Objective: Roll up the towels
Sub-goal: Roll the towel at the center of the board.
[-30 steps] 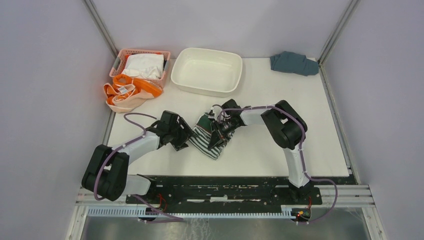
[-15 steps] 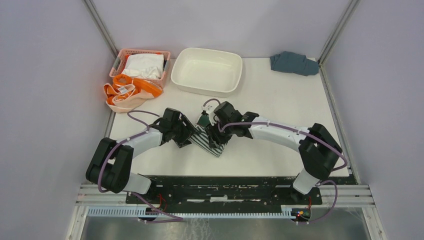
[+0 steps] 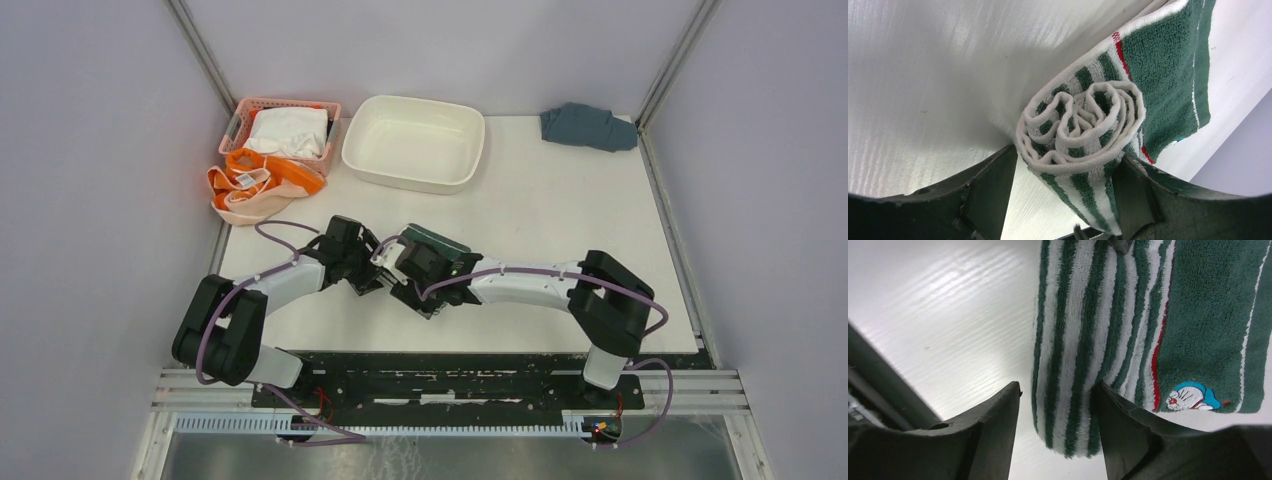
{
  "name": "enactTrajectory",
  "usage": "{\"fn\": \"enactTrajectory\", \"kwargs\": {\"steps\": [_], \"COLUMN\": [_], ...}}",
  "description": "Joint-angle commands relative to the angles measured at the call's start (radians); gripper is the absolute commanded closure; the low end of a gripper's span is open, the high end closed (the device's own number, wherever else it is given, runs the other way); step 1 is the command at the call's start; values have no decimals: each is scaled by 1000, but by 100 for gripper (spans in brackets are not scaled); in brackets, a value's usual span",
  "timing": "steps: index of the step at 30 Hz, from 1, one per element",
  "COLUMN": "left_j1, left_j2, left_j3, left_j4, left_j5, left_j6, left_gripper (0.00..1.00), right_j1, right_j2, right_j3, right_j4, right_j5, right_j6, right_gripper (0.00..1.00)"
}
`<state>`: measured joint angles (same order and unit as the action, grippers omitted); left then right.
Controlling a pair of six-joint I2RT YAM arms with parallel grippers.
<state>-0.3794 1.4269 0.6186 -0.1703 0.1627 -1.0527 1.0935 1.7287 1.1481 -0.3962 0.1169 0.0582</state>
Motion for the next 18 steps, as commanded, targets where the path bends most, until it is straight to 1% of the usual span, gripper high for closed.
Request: {"fn": "enactTrajectory", "kwargs": {"steps": [1,6,10,12,14,16,18], "left_j1": [1,1,0,1,4,11,20], "left_j2": [38,39,44,39,28,-1,-60], "left_j3": [-42,-44,-36,-32,-21,-15,-10], "left_j4": [-134,-114,-97,-86,-84,-84,-87], "left_j5": [-130,-127,-124,-121,-121,-124,-127], "left_j6": [16,24,38,45,52,54,51], "left_gripper": [24,22,22,21,21,20,19], "right_j1": [0,-6,-31,-41,-49,-63,-80], "right_j2": [84,200,267,285,292,285,271], "right_j3": [29,43,50,53,64,76,90], "right_j4": [26,40,38,19,-22,-68,-122], "right_j5": [62,59,21,-8,-59,-122,-203], "right_j6": [-54,-87,-91,-94,-95,-82,-55], "right_gripper": [35,33,38,45,55,65,71]}}
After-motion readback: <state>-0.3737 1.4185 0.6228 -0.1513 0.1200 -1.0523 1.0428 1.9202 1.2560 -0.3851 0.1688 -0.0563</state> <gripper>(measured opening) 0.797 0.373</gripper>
